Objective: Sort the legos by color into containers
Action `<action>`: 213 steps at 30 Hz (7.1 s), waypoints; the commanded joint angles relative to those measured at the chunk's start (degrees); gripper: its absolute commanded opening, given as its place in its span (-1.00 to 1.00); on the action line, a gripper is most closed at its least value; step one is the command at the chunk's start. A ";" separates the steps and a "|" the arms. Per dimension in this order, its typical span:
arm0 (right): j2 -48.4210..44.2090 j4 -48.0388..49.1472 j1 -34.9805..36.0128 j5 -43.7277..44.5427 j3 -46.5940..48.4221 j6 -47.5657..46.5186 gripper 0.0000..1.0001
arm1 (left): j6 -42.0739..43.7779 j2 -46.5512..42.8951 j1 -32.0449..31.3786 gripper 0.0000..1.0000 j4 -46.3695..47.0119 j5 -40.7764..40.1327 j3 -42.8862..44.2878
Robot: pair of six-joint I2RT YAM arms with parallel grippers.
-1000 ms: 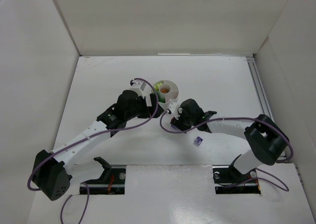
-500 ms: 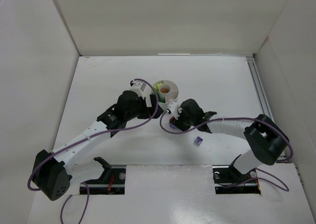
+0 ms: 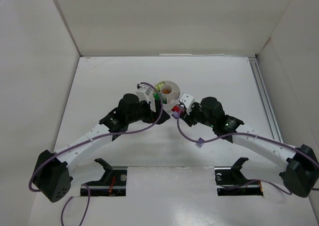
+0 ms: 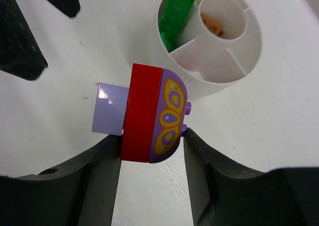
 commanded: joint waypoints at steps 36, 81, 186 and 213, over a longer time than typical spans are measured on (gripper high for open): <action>-8.23 3.95 1.91 0.59 -0.08 4.62 -0.48 | -3.88 7.00 -4.69 0.30 22.77 8.60 1.22; -9.99 4.31 1.91 8.22 -0.61 5.67 -0.48 | -8.45 3.93 -4.69 -0.57 22.61 10.27 -0.89; -19.39 -5.28 -18.31 -17.24 -0.87 -6.19 -0.37 | -6.96 16.24 -8.47 0.70 10.84 -3.81 18.90; -18.25 1.41 -17.78 -22.35 0.71 1.63 -0.35 | -6.95 18.60 -8.47 0.04 24.88 11.33 16.95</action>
